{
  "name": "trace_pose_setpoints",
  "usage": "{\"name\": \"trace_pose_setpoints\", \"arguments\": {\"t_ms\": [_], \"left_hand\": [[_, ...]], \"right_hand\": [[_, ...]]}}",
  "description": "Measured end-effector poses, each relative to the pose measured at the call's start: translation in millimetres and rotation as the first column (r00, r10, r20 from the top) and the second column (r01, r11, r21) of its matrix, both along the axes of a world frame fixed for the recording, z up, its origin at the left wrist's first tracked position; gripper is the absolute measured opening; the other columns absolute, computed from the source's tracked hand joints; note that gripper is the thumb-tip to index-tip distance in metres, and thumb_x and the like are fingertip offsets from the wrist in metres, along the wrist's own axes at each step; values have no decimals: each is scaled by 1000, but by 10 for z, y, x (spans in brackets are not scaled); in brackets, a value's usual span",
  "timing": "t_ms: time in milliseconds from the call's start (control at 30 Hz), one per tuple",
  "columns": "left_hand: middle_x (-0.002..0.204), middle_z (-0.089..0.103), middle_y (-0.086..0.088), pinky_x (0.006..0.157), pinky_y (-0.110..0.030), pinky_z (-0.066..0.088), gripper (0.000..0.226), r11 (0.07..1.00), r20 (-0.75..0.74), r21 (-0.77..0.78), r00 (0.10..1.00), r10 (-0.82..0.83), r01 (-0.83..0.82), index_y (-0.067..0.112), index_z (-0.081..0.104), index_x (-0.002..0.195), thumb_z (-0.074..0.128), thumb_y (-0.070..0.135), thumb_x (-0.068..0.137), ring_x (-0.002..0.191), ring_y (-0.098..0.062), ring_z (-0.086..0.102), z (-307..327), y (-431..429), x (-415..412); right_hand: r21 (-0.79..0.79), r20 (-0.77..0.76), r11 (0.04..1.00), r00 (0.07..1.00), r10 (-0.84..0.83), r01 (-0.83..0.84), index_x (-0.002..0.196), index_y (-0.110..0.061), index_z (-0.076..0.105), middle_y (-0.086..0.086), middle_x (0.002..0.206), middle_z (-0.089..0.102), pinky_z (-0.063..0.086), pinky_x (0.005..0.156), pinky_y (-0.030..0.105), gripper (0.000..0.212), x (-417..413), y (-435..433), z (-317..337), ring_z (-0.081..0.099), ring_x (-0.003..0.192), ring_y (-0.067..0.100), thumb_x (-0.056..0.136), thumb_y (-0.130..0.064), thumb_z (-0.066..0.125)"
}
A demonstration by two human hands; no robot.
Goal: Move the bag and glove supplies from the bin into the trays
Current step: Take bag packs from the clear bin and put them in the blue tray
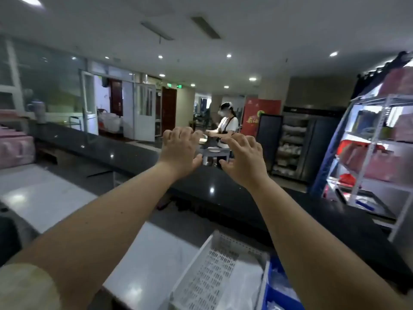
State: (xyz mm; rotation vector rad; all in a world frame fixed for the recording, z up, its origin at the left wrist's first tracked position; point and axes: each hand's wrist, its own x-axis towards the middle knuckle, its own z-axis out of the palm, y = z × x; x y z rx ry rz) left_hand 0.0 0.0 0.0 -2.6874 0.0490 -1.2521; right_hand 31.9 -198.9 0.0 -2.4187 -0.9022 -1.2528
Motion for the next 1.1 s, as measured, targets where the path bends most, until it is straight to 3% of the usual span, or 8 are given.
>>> {"name": "trace_pose_setpoints", "arguments": {"t_ms": [167, 333, 467, 700, 1100], "left_hand": [[124, 52, -9, 85, -43, 34, 66, 963, -72, 48, 960, 269, -266, 19, 42, 133, 58, 51, 77, 105, -31, 48, -532, 1019, -403], [125, 50, -10, 90, -45, 32, 61, 888, -194, 36, 869, 455, -458, 18, 41, 134, 55, 47, 81, 109, -32, 45, -971, 2010, -1062], [136, 43, -12, 96, -47, 32, 61, 810, -248, 139, 772, 585, -569, 19, 35, 138, 51, 44, 85, 118, -34, 42, -1312, 2759, -1648], [128, 49, -10, 90, -46, 35, 61, 734, -399, 109, 647, 650, -670, 18, 41, 133, 50, 48, 81, 111, -32, 45, -2035, 3912, -2478], [116, 54, -5, 85, -42, 37, 53, 570, -743, -79, 430, 513, -818, 22, 45, 125, 54, 45, 79, 102, -28, 48, -3733, 5121, -2799]], "right_hand": [[-119, -132, 977, 978, 161, -177, 128, -27, 47, 2, 130, 48, 31, 99, 44, 55, 116, 1090, -489, 38, 122, 28, 79, -41, 67], [-162, -194, 918, 924, 331, -363, 128, -30, 46, 0, 127, 48, 30, 99, 42, 55, -127, 2331, -963, 40, 118, 27, 79, -42, 67], [-213, -255, 844, 862, 438, -492, 131, -32, 43, -3, 132, 48, 29, 104, 44, 54, -510, 3315, -1393, 40, 122, 25, 82, -47, 62], [-239, -391, 738, 759, 521, -631, 129, -30, 47, -1, 131, 49, 30, 98, 42, 48, -1122, 4714, -2139, 42, 118, 26, 84, -39, 61], [-283, -712, 608, 587, 385, -742, 123, -33, 49, -4, 126, 54, 34, 98, 44, 44, -1092, 6034, -3700, 46, 116, 24, 82, -38, 64]]}}
